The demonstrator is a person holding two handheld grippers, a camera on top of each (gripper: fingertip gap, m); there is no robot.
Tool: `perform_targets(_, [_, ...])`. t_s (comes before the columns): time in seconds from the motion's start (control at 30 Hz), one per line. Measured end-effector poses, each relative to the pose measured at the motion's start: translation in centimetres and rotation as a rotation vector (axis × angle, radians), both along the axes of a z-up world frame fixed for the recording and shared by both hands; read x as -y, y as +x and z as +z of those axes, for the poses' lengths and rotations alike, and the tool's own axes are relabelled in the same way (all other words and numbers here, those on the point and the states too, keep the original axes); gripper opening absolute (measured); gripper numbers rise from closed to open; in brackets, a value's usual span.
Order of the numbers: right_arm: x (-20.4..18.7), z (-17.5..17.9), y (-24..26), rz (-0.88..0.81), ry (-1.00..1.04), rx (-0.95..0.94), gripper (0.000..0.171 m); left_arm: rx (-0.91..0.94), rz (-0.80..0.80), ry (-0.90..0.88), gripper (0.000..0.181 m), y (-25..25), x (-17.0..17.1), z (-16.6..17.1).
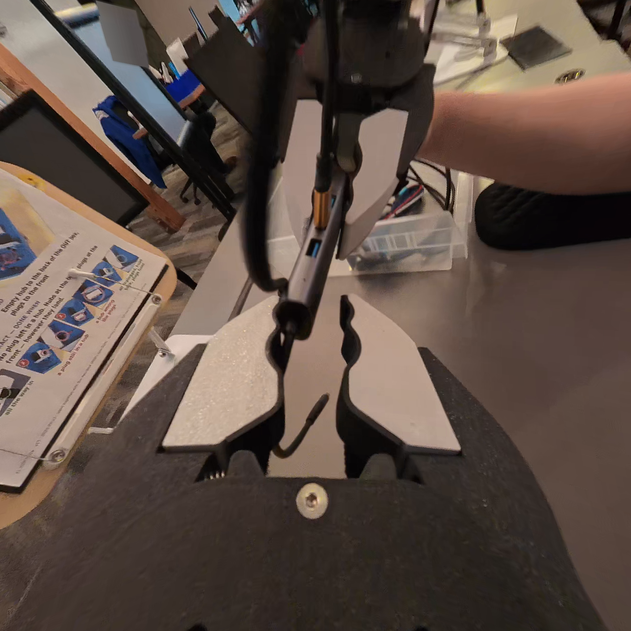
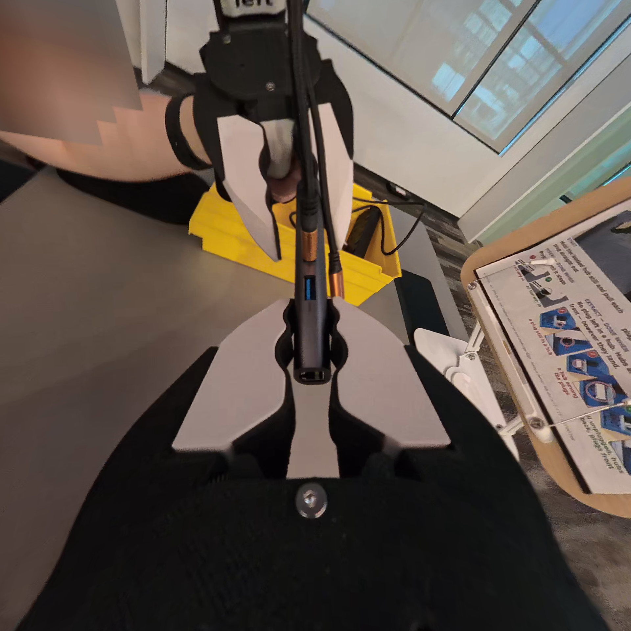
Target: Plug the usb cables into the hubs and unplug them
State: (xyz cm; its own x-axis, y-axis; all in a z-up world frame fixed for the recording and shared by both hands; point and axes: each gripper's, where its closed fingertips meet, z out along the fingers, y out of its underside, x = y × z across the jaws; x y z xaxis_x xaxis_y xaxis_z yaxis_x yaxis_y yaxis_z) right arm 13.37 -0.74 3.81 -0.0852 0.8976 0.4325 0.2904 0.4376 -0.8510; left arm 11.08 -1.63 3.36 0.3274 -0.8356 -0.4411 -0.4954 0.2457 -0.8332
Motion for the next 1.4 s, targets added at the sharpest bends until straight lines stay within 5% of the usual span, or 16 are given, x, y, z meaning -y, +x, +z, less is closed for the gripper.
perform_targets(0.2, [-1.2, 1.1, 0.7, 0.005, -0.242, -0.087, 0.017, 0.208, 0.053, 0.032, 0.038, -2.2, -0.7, 4.1])
perform_targets(0.4, [-2.5, -0.7, 0.7, -0.066, -0.376, 0.003, 0.017, 0.173, -0.009, 0.077, 0.029, -2.3, 1.0, 5.0])
perform_targets(0.8, [-1.6, -4.2, -0.9, -0.134, -0.190, 0.233, 0.017, -0.160, 0.066, 0.085, 0.035, -1.1, -1.0, -1.7])
perform_targets(1.4, [-1.0, -5.1, -1.1, -0.139, 0.001, 0.319, 0.017, -0.372, 0.111, 0.141, 0.021, -1.2, -2.7, -5.8])
